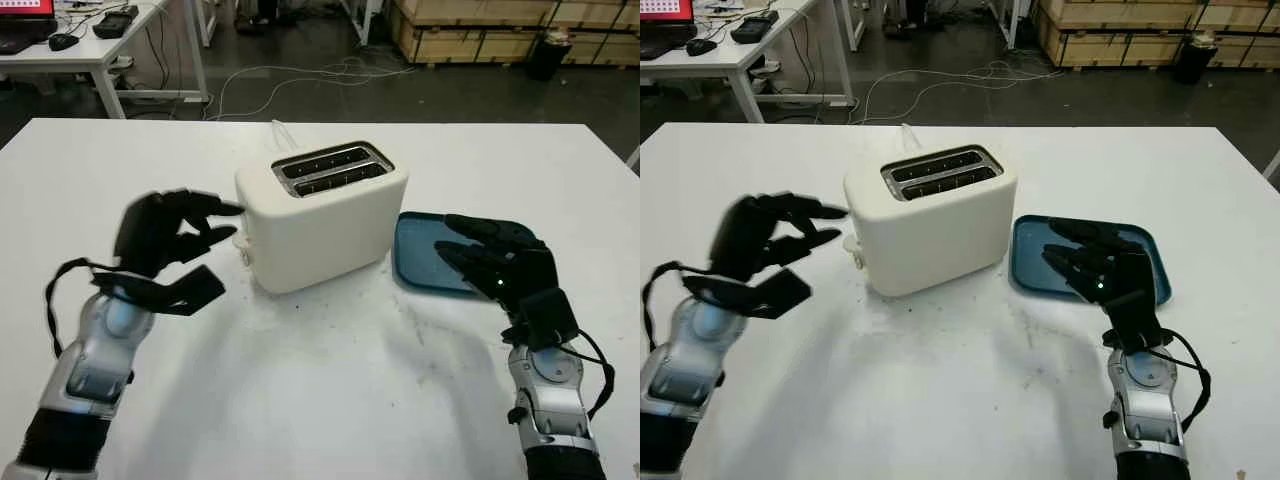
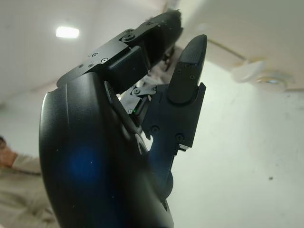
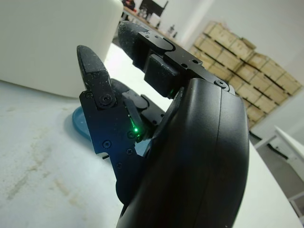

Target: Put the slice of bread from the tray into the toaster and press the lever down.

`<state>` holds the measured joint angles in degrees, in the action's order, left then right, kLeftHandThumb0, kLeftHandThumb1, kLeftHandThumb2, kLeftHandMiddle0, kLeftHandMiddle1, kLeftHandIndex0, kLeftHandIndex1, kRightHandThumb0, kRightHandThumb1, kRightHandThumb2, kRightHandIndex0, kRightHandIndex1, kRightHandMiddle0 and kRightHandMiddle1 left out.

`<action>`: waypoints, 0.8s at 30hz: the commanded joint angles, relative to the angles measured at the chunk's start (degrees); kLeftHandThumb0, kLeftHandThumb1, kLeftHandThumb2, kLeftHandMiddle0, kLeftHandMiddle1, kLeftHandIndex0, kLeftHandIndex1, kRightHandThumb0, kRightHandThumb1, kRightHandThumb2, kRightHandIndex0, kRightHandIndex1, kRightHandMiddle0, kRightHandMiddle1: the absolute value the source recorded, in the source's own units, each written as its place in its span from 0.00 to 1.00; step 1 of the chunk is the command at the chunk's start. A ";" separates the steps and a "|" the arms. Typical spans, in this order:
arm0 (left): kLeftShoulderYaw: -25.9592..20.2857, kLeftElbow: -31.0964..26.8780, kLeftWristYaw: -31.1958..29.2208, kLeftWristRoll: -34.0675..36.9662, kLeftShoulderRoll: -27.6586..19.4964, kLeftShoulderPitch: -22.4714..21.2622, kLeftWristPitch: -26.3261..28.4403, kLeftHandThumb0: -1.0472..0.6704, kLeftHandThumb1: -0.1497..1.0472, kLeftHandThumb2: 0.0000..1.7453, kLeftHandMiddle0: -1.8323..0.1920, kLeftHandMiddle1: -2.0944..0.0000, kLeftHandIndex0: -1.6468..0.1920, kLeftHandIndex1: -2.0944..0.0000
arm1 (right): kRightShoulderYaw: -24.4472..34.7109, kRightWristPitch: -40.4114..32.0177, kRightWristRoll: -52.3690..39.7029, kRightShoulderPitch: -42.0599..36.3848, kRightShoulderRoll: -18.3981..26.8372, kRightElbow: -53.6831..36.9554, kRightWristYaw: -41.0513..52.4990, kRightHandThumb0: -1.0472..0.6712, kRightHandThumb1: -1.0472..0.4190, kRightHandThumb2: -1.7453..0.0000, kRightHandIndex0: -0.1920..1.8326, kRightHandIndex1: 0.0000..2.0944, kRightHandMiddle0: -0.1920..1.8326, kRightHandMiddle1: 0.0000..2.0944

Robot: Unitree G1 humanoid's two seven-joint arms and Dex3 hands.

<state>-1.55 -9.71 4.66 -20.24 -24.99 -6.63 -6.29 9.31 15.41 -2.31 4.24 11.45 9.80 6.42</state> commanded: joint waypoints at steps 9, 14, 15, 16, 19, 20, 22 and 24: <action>-5.15 -11.72 1.34 -0.22 6.85 8.43 7.17 0.33 0.89 0.04 0.60 0.45 0.41 1.00 | 0.08 -0.67 -1.74 5.17 -0.17 1.11 0.32 0.34 0.17 1.00 0.61 0.00 0.56 0.00; -4.50 -12.75 5.03 -0.64 12.80 9.09 7.98 0.31 0.89 0.10 0.62 0.45 0.44 1.00 | 0.43 -0.20 -2.58 9.02 -0.46 3.35 0.23 0.29 0.15 0.99 0.59 0.00 0.54 0.00; -4.46 -12.89 5.35 -0.31 13.86 9.19 8.26 0.31 0.89 0.12 0.65 0.47 0.45 1.00 | 0.45 -0.99 -2.74 9.73 -0.69 3.18 0.03 0.28 0.15 0.99 0.58 0.00 0.53 0.00; -4.47 -12.93 5.47 0.07 14.64 9.28 8.24 0.31 0.89 0.12 0.66 0.49 0.46 1.00 | 0.48 -1.88 -3.00 10.26 -0.90 2.87 -0.05 0.27 0.14 0.99 0.57 0.00 0.52 0.00; -4.55 -12.95 5.40 1.32 16.40 9.65 7.34 0.30 0.89 0.14 0.68 0.51 0.49 1.00 | 1.12 -5.74 -7.28 11.71 -1.43 1.27 1.94 0.26 0.13 0.99 0.56 0.00 0.52 0.00; -4.61 -13.07 5.45 1.74 16.97 9.78 7.09 0.30 0.89 0.15 0.68 0.51 0.49 1.00 | 1.39 -6.43 -8.91 12.16 -1.47 1.12 2.91 0.26 0.13 0.99 0.56 0.00 0.52 0.00; -4.70 -13.48 5.54 2.98 18.09 10.03 6.60 0.29 0.89 0.15 0.67 0.51 0.49 1.00 | 1.52 -6.81 -10.22 12.73 -1.41 0.94 3.65 0.26 0.13 0.99 0.57 0.00 0.52 0.00; -4.72 -13.68 5.91 4.10 19.23 10.01 6.00 0.28 0.89 0.16 0.66 0.51 0.49 1.00 | 1.05 -5.21 -8.99 13.13 -1.21 1.61 3.36 0.25 0.11 0.99 0.56 0.00 0.52 0.00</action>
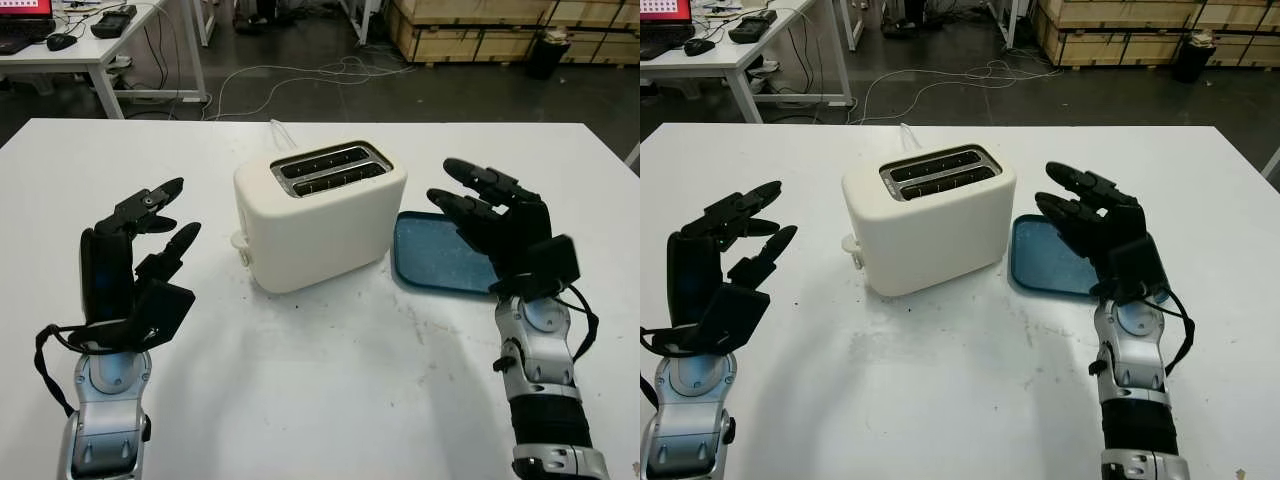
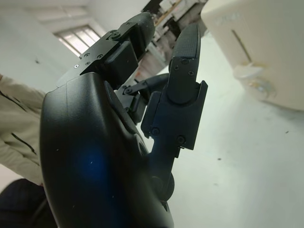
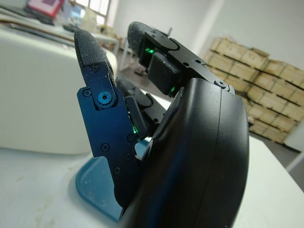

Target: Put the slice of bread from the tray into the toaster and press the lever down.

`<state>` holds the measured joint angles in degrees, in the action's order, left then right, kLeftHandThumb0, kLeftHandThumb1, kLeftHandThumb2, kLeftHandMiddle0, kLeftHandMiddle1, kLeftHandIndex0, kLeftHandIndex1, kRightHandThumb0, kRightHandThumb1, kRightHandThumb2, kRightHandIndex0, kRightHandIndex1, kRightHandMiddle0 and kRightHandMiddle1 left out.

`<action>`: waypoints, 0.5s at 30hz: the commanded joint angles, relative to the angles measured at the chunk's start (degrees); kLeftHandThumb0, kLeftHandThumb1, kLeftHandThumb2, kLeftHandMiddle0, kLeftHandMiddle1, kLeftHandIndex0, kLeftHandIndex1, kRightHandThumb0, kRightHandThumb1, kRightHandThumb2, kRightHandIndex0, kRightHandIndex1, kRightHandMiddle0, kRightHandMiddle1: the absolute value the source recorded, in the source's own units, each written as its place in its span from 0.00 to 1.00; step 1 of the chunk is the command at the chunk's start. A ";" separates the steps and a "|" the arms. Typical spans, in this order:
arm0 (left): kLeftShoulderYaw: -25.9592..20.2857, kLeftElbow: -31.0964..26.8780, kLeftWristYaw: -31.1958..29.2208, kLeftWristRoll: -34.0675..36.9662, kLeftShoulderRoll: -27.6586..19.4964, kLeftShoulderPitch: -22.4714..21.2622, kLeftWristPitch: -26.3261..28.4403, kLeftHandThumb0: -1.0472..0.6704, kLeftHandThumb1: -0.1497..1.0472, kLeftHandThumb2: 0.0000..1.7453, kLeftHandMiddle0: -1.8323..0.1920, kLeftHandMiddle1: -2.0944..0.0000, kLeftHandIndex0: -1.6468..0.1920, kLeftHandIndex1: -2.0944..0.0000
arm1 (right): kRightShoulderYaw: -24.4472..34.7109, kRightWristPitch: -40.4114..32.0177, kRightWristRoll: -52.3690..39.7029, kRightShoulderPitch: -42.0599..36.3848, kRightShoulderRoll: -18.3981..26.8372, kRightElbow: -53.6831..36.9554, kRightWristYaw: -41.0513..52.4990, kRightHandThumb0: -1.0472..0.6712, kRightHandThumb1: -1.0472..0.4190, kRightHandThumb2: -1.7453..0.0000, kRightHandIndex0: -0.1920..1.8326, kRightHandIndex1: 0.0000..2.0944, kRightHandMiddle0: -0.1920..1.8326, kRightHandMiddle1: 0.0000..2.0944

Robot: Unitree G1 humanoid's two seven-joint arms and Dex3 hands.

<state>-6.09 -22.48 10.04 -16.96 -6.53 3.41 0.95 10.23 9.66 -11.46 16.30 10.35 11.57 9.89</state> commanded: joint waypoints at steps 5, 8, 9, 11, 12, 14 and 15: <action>0.00 -0.07 0.98 1.53 2.14 -1.95 -1.31 0.28 0.89 0.16 0.68 0.51 0.48 0.99 | -0.55 3.46 1.23 2.22 -1.09 2.17 -0.14 0.25 0.10 0.99 0.55 0.00 0.51 0.00; 0.25 1.00 0.61 0.77 1.62 -3.14 -0.86 0.30 0.89 0.16 0.67 0.50 0.47 0.99 | -0.64 4.89 0.81 2.75 -1.17 3.55 0.94 0.25 0.10 1.00 0.56 0.01 0.51 0.00; 0.21 1.25 0.42 0.63 1.35 -3.42 -0.72 0.30 0.89 0.16 0.67 0.49 0.47 0.99 | -0.63 5.42 0.86 2.87 -1.00 3.92 1.30 0.25 0.10 1.00 0.56 0.01 0.51 0.00; -0.06 1.24 -0.10 0.24 0.58 -3.87 -0.07 0.31 0.89 0.15 0.66 0.48 0.47 0.99 | -0.58 5.98 1.23 2.98 -0.45 4.29 1.75 0.25 0.10 1.00 0.55 0.00 0.51 0.00; -0.39 1.37 -1.07 -0.07 -0.88 -4.21 -0.16 0.32 0.89 0.14 0.66 0.47 0.46 0.99 | -0.63 5.80 1.55 2.98 0.08 4.18 1.99 0.25 0.10 1.00 0.55 0.00 0.51 0.00; -1.41 1.38 -4.25 -0.12 -4.81 -5.27 0.28 0.33 0.89 0.14 0.65 0.47 0.45 0.98 | -0.69 4.74 2.20 3.00 1.56 3.52 2.67 0.25 0.09 1.00 0.54 0.00 0.51 0.00; -2.18 1.22 -6.37 0.13 -7.23 -6.05 1.07 0.33 0.89 0.13 0.65 0.47 0.44 0.98 | -0.64 3.66 2.49 2.97 2.54 2.88 3.03 0.25 0.09 1.00 0.54 0.00 0.51 0.00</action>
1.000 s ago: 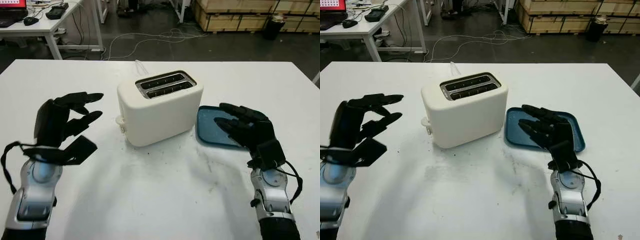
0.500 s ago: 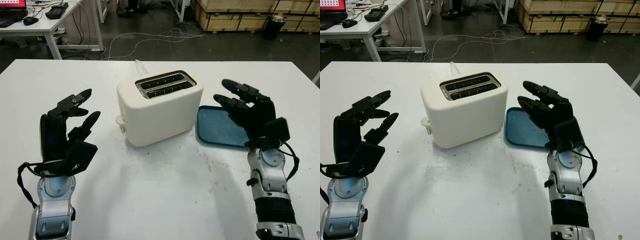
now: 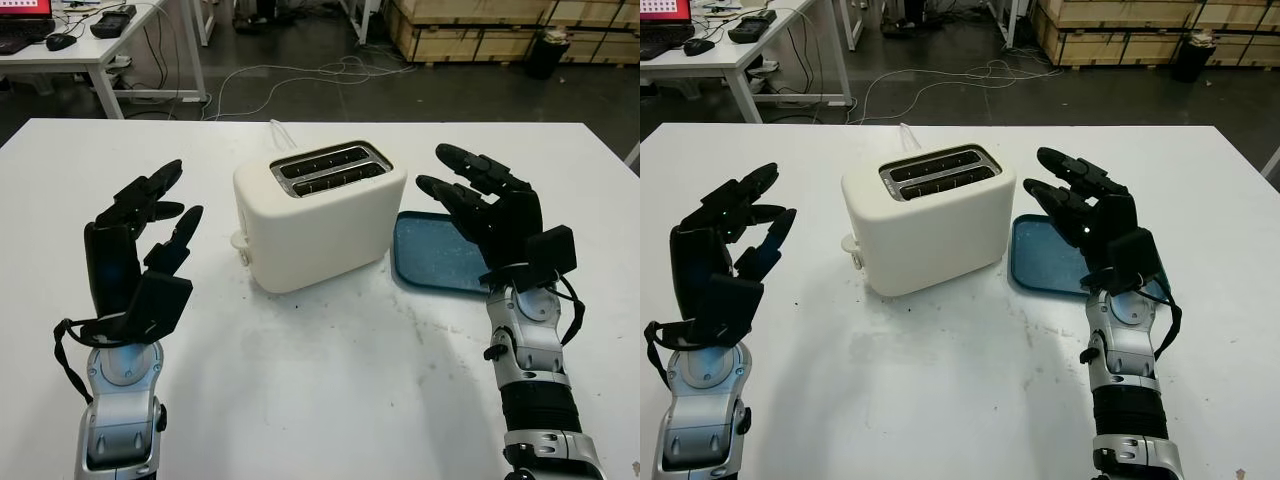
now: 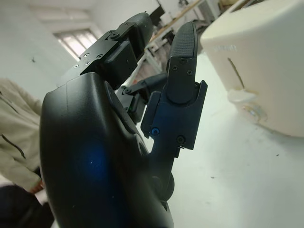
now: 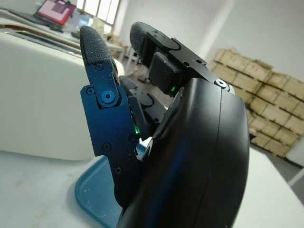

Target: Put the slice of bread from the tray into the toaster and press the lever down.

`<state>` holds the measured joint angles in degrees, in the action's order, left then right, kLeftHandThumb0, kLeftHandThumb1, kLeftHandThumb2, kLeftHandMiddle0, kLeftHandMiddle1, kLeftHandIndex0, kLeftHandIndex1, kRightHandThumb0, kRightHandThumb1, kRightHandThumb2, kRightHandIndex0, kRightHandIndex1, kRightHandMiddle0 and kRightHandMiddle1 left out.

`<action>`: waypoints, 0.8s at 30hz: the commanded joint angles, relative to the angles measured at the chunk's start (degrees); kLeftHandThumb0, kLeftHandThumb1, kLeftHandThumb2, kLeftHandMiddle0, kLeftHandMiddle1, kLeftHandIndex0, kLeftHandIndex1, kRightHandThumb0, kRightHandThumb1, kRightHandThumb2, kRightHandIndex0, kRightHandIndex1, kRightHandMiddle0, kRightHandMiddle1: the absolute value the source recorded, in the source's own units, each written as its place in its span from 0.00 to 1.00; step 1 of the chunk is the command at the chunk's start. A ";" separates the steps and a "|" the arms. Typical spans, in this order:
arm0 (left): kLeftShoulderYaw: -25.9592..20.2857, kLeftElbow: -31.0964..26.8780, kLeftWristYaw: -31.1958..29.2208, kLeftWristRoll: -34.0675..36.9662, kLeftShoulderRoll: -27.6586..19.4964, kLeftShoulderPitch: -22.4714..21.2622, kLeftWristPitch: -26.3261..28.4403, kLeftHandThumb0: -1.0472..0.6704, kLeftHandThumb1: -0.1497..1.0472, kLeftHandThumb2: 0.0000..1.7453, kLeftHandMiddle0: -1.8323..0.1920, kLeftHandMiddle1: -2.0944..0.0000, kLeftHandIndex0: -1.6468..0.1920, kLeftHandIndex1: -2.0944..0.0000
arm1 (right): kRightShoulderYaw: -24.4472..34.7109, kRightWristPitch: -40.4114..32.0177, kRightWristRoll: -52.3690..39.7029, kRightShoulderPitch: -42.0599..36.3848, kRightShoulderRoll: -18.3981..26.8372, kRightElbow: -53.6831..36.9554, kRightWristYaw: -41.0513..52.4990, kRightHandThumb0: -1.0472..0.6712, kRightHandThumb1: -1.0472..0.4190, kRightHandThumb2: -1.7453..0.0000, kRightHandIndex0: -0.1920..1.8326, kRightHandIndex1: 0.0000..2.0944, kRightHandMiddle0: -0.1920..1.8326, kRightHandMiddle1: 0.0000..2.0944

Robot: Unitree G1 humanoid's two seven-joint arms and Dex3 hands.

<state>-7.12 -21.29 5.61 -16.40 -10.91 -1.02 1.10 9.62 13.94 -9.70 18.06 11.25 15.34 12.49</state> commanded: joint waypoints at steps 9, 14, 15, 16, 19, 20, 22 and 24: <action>-3.03 3.30 -15.34 -0.94 -19.38 -11.84 7.06 0.32 0.88 0.01 0.57 0.52 0.38 0.96 | 0.73 -8.45 4.21 5.40 12.34 0.02 2.69 0.24 0.12 1.00 0.55 0.01 0.52 0.01; 0.54 6.13 -18.47 -2.99 -21.81 -15.95 8.87 0.35 0.85 0.00 0.56 0.52 0.37 0.96 | 0.40 -9.60 4.79 10.07 15.48 3.94 4.46 0.27 0.15 1.00 0.56 0.01 0.54 0.01; 1.21 6.46 -18.80 -3.61 -22.15 -16.39 9.02 0.34 0.85 0.00 0.56 0.52 0.37 0.96 | 0.20 -10.24 5.04 10.77 15.92 4.07 4.64 0.28 0.15 1.00 0.56 0.01 0.54 0.01; 1.81 6.93 -18.92 -4.05 -22.40 -16.78 8.69 0.34 0.85 0.00 0.56 0.52 0.37 0.96 | 0.03 -10.71 5.23 11.48 16.33 4.38 4.96 0.27 0.16 1.00 0.56 0.01 0.54 0.01; 3.03 8.62 -18.35 -4.37 -22.25 -17.77 6.72 0.35 0.84 0.00 0.55 0.53 0.36 0.95 | -0.47 -11.39 5.53 13.14 17.08 5.39 6.03 0.27 0.17 1.00 0.57 0.01 0.54 0.01; 3.29 9.09 -18.18 -4.37 -22.11 -18.06 6.34 0.35 0.83 0.00 0.54 0.53 0.36 0.95 | -0.81 -11.48 5.91 13.47 17.27 5.49 6.27 0.27 0.17 1.00 0.58 0.01 0.54 0.01; 3.64 9.74 -17.92 -4.38 -21.71 -18.42 5.92 0.35 0.83 0.00 0.54 0.53 0.35 0.95 | -1.31 -10.53 6.51 13.98 17.22 6.05 6.69 0.27 0.16 1.00 0.58 0.01 0.54 0.00; 3.72 9.89 -17.75 -4.09 -21.21 -18.34 5.86 0.35 0.83 0.00 0.54 0.52 0.35 0.95 | -1.74 -9.35 7.10 14.47 17.11 6.73 6.78 0.27 0.16 1.00 0.58 0.01 0.54 0.00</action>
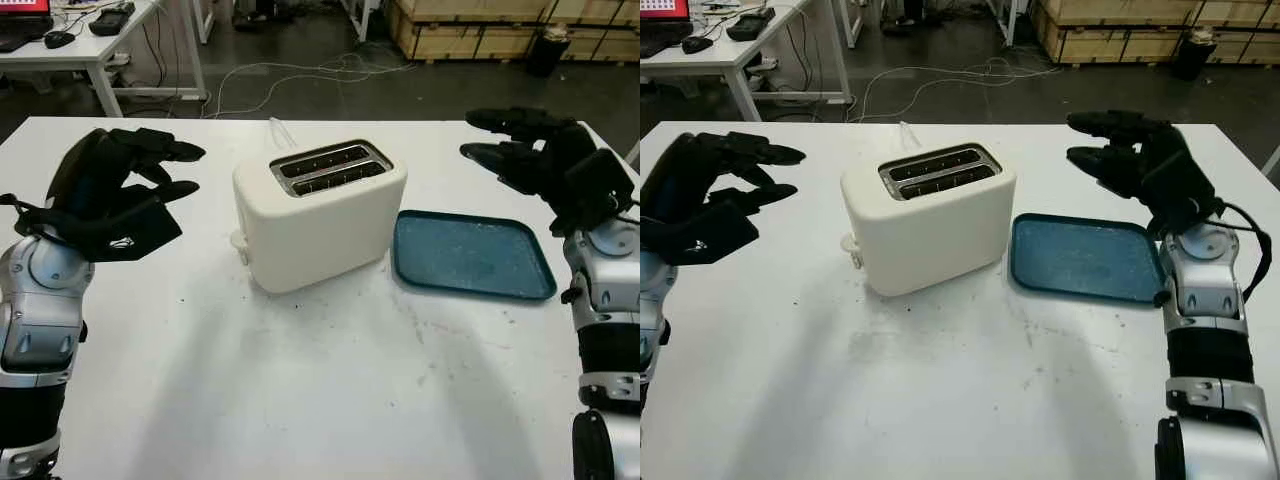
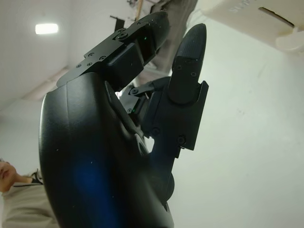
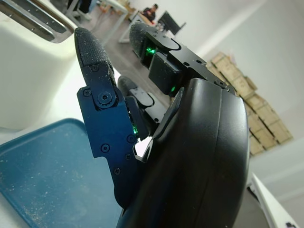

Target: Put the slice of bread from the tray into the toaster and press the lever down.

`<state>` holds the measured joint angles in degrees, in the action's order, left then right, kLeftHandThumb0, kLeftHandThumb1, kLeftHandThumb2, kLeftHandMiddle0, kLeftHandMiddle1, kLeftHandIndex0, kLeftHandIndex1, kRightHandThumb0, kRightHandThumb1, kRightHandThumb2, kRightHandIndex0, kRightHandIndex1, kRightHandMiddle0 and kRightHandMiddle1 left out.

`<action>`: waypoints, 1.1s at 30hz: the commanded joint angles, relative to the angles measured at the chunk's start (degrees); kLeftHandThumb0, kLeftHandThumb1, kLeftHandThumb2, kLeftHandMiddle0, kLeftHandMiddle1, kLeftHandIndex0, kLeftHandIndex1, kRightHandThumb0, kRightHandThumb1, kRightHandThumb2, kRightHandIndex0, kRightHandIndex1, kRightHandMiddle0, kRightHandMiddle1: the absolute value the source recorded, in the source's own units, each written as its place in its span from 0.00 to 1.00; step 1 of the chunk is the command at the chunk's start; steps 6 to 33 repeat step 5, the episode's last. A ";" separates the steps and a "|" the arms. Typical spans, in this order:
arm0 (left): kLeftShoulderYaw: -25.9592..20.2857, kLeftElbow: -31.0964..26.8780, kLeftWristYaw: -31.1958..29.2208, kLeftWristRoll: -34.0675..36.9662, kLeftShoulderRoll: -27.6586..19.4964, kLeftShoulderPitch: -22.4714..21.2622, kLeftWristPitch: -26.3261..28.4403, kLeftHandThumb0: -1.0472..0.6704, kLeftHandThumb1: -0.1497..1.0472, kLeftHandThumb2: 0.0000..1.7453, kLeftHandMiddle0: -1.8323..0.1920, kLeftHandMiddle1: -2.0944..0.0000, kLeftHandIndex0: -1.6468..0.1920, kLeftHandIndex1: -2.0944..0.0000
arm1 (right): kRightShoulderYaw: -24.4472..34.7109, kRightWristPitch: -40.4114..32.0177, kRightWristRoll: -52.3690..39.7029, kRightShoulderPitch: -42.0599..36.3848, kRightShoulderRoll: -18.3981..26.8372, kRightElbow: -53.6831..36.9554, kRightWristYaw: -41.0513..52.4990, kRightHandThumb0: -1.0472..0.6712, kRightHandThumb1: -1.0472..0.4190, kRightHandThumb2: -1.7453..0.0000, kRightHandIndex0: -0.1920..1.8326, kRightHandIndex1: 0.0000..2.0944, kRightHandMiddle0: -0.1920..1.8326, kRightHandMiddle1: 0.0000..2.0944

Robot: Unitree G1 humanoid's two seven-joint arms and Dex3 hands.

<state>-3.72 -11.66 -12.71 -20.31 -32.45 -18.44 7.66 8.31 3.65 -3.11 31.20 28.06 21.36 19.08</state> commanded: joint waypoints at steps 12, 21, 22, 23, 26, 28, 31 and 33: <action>0.26 -0.02 0.89 0.06 1.67 -0.33 0.01 0.35 0.84 0.00 0.55 0.49 0.36 0.95 | -0.83 1.80 0.88 2.36 -0.18 1.73 0.12 0.26 0.16 1.00 0.58 0.01 0.53 0.00; 0.26 -0.02 0.89 0.06 1.67 -0.33 0.01 0.35 0.84 0.00 0.55 0.49 0.36 0.95 | -0.83 1.80 0.88 2.36 -0.18 1.73 0.12 0.26 0.16 1.00 0.58 0.01 0.53 0.00; 0.26 -0.02 0.89 0.06 1.67 -0.33 0.01 0.35 0.84 0.00 0.55 0.49 0.36 0.95 | -0.83 1.80 0.88 2.36 -0.18 1.73 0.12 0.26 0.16 1.00 0.58 0.01 0.53 0.00; 0.26 -0.02 0.89 0.06 1.67 -0.33 0.01 0.35 0.84 0.00 0.55 0.49 0.36 0.95 | -0.83 1.80 0.88 2.36 -0.18 1.73 0.12 0.26 0.16 1.00 0.58 0.01 0.53 0.00; 0.26 -0.02 0.89 0.06 1.67 -0.33 0.01 0.35 0.84 0.00 0.55 0.49 0.36 0.95 | -0.83 1.80 0.88 2.36 -0.18 1.73 0.12 0.26 0.16 1.00 0.58 0.01 0.53 0.00; 0.26 -0.02 0.89 0.06 1.67 -0.33 0.01 0.35 0.84 0.00 0.55 0.49 0.36 0.95 | -0.83 1.80 0.88 2.36 -0.18 1.73 0.12 0.26 0.16 1.00 0.58 0.01 0.53 0.00; 0.26 -0.02 0.89 0.06 1.67 -0.33 0.01 0.35 0.84 0.00 0.55 0.49 0.36 0.95 | -0.83 1.80 0.88 2.36 -0.18 1.73 0.12 0.26 0.16 1.00 0.58 0.01 0.53 0.00; 0.26 -0.02 0.89 0.06 1.67 -0.33 0.01 0.35 0.84 0.00 0.55 0.49 0.36 0.95 | -0.83 1.80 0.88 2.36 -0.18 1.73 0.12 0.26 0.16 1.00 0.58 0.01 0.53 0.00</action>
